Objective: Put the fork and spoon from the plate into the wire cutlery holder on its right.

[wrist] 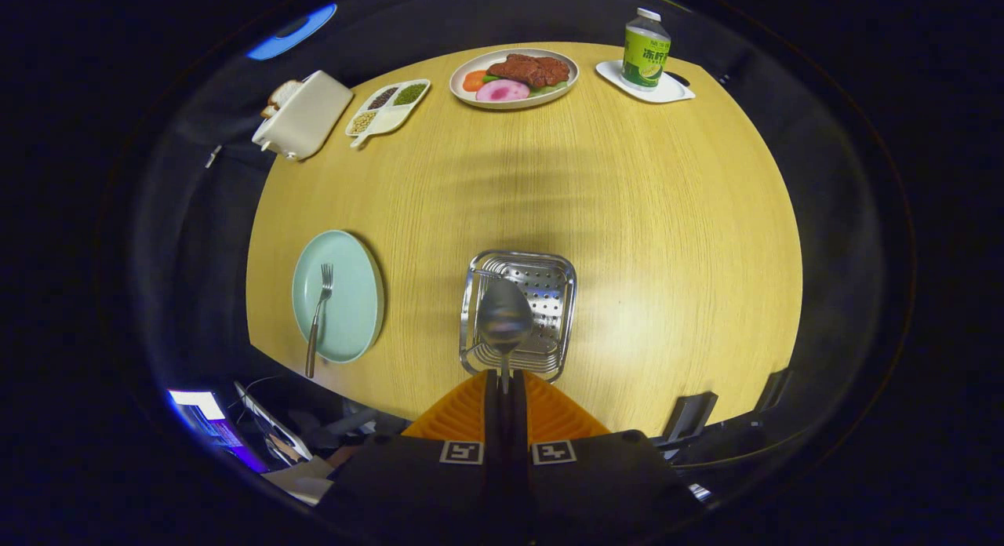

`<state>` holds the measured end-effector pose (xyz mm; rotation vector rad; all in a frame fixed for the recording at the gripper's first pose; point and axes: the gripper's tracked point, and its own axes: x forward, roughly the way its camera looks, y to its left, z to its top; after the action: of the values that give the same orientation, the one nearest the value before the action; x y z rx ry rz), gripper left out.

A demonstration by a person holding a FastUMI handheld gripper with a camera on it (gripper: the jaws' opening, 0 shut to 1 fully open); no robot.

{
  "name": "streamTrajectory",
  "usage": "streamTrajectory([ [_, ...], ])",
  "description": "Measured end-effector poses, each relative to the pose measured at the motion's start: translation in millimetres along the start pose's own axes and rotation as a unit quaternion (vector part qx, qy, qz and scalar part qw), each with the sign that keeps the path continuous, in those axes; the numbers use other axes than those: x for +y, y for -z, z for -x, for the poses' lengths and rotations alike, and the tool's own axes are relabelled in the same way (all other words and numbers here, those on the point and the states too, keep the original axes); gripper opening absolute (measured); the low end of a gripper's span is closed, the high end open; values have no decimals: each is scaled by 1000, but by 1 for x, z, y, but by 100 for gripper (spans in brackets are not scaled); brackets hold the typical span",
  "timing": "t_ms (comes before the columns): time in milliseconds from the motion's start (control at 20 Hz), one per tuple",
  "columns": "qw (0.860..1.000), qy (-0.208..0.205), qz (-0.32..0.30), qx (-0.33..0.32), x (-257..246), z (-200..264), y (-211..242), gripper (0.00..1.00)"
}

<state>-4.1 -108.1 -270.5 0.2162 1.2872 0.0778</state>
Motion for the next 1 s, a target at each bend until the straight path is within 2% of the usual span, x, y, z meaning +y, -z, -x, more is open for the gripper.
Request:
streamTrajectory([
  [250, 1000, 7, -1, 12, -4, -12, -10, 10],
  [400, 1000, 5, -5, 5, -3, -11, -19, 17],
  [450, 1000, 10, -5, -5, -4, -9, -23, 33],
  [600, 999, 13, 1, -39, -5, 5, -33, 70],
  [700, 998, 13, 5, -64, -3, 18, -37, 100],
  [1000, 989, 11, 12, -145, 32, 54, -48, 100],
])
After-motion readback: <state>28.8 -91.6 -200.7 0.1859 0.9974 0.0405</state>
